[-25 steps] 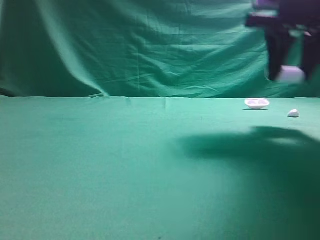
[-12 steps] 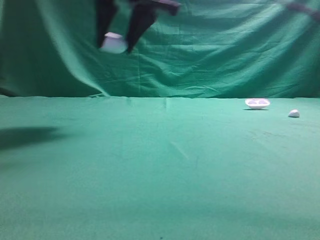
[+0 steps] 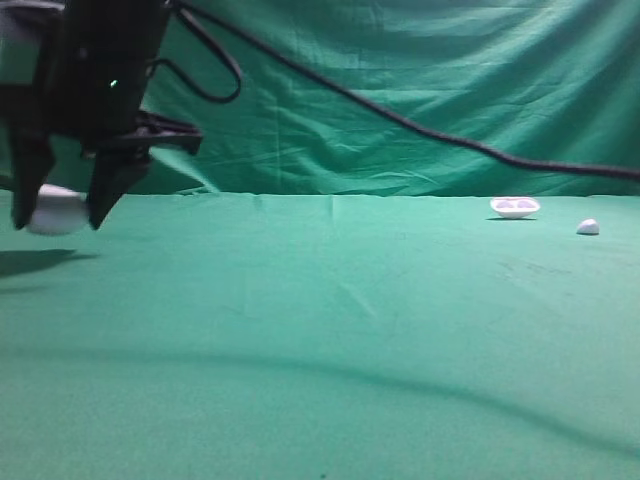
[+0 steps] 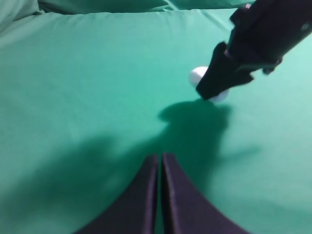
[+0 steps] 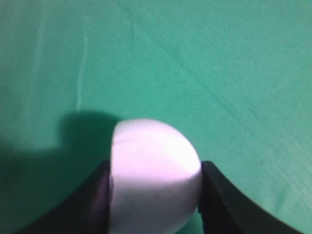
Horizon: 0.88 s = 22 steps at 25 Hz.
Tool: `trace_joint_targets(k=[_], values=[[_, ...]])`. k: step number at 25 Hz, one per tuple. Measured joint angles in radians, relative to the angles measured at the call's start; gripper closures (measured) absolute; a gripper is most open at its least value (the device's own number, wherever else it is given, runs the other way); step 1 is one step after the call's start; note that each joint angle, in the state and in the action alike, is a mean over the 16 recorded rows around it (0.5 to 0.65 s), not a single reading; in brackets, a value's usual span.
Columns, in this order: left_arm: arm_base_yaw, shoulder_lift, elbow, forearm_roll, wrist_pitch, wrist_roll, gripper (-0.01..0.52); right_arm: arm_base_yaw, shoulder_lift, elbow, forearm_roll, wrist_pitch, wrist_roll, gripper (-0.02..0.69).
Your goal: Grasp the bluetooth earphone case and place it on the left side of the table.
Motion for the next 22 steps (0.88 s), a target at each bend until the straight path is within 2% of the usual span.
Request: trace_joint_targets(k=[5,9,13,22], values=[[0.000,0.000,0.000,0.000,0.000,0.000,0.514,0.001,-0.015,-0.001,-0.001,0.007,-0.012,0.151],[0.000,0.000,0.000,0.000,0.000,0.000,0.514,-0.004,-0.061,-0.001,-0.011,0.049,-0.018,0.141],[0.000,0.000,0.000,0.000,0.000,0.000,0.514,-0.015,-0.131,-0.002,-0.035,0.131,-0.019,0.242],[0.000,0.000,0.000,0.000,0.000,0.000,0.514,-0.075,-0.335,-0.004,-0.087,0.388,0.001,0.590]])
